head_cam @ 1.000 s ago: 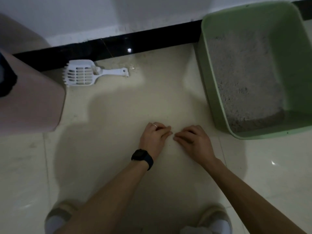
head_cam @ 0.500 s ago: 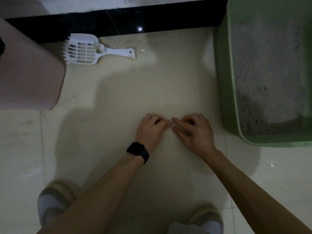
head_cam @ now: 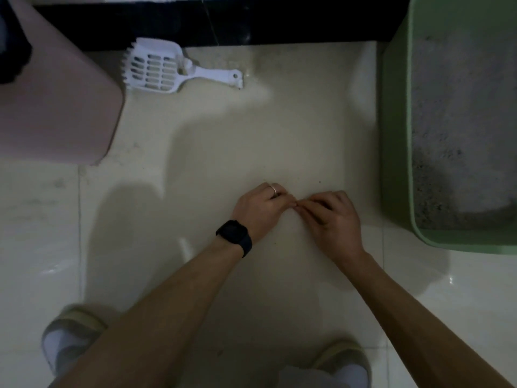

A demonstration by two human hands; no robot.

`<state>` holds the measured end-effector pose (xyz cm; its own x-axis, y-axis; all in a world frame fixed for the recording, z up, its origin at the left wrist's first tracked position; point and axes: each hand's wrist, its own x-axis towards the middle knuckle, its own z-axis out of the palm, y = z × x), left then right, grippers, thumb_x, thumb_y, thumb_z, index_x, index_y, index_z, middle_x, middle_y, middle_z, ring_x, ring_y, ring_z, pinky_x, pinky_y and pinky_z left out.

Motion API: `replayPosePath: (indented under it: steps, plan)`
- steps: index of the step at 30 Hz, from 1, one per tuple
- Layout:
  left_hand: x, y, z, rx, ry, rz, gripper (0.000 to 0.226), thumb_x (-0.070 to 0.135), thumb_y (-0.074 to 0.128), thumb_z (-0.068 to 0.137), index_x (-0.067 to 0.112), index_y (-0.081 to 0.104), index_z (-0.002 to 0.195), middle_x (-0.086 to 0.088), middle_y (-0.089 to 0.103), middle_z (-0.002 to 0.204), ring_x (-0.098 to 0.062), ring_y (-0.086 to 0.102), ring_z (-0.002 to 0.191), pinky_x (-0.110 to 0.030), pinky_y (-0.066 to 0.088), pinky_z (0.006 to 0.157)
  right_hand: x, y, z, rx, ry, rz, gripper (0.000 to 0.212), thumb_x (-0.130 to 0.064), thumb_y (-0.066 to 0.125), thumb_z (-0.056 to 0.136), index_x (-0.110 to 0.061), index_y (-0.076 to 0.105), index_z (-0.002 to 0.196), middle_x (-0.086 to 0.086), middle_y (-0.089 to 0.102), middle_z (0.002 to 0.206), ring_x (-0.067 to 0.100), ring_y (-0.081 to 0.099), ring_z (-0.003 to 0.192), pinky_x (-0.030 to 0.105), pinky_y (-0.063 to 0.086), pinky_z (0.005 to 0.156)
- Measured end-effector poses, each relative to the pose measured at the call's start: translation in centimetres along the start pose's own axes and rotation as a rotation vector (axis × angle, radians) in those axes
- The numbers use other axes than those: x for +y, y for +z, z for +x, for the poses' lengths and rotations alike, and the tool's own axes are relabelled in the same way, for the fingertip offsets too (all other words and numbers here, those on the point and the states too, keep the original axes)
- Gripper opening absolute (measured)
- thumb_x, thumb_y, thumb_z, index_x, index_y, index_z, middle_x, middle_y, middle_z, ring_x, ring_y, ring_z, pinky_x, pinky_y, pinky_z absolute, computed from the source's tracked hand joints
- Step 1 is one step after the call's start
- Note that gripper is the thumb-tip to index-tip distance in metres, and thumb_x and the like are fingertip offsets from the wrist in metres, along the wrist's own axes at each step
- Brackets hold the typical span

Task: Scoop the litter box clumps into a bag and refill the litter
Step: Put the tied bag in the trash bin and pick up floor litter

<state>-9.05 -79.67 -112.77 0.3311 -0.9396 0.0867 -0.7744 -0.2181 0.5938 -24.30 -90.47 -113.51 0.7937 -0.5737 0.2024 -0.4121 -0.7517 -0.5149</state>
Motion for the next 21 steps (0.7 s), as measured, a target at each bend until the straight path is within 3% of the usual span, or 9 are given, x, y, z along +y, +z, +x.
replayPosePath:
  steps: [7, 10, 13, 15, 17, 21]
  plan:
    - [-0.4, -0.8, 1.3, -0.183, 0.223, 0.212, 0.01, 0.006, 0.076, 0.081, 0.0, 0.069, 0.083, -0.017, 0.064, 0.077, -0.031, 0.061, 0.065, -0.034, 0.052, 0.055, -2.0, 0.6, -0.8, -0.056, -0.017, -0.285, 0.014, -0.014, 0.066, 0.094, -0.003, 0.069, 0.086, 0.014, 0.061, 0.08, 0.032, 0.057, 0.068, 0.04, 0.047, 0.058]
    - [-0.4, -1.1, 2.1, -0.374, 0.166, 0.24, 0.015, 0.012, 0.057, 0.096, -0.001, 0.063, 0.101, -0.02, 0.061, 0.097, -0.034, 0.06, 0.088, -0.04, 0.049, 0.073, -3.1, 0.3, -0.6, -0.141, 0.027, -0.363, 0.014, -0.013, 0.066, 0.093, -0.004, 0.064, 0.082, 0.014, 0.057, 0.077, 0.032, 0.055, 0.067, 0.04, 0.045, 0.056]
    - [-0.4, -3.1, 3.0, -0.529, 0.128, 0.275, 0.028, 0.025, 0.04, 0.104, 0.005, 0.056, 0.113, -0.015, 0.054, 0.114, -0.029, 0.051, 0.106, -0.038, 0.041, 0.086, -4.1, -1.0, 0.2, -0.249, 0.193, -0.22, 0.015, -0.014, 0.057, 0.098, -0.002, 0.063, 0.09, 0.016, 0.057, 0.088, 0.033, 0.056, 0.08, 0.042, 0.045, 0.068]
    - [-0.2, -5.8, 3.6, -0.454, 0.029, 0.12, 0.029, 0.029, 0.043, 0.103, 0.006, 0.058, 0.11, -0.012, 0.054, 0.111, -0.026, 0.051, 0.102, -0.036, 0.042, 0.085, -5.1, -2.6, 1.4, -0.26, 0.295, -0.034, 0.017, -0.019, 0.05, 0.101, -0.006, 0.059, 0.093, 0.01, 0.054, 0.093, 0.026, 0.052, 0.087, 0.037, 0.041, 0.077]
    - [0.3, -9.4, 4.3, -0.359, -0.002, 0.025, 0.028, 0.031, 0.046, 0.101, 0.007, 0.059, 0.107, -0.009, 0.054, 0.107, -0.023, 0.053, 0.095, -0.035, 0.044, 0.082, -6.6, -5.0, 3.4, -0.191, 0.34, 0.097, 0.015, -0.023, 0.049, 0.101, -0.014, 0.054, 0.091, -0.001, 0.049, 0.091, 0.016, 0.047, 0.085, 0.029, 0.036, 0.075]
    - [1.6, -19.0, 6.8, -0.198, 0.122, 0.077, 0.028, 0.037, 0.046, 0.099, 0.012, 0.058, 0.102, -0.004, 0.054, 0.102, -0.022, 0.053, 0.087, -0.041, 0.047, 0.077, -11.9, -9.8, 9.6, -0.117, 0.25, 0.186, 0.014, -0.032, 0.046, 0.102, -0.025, 0.05, 0.09, -0.01, 0.05, 0.087, 0.003, 0.048, 0.076, 0.02, 0.033, 0.066]
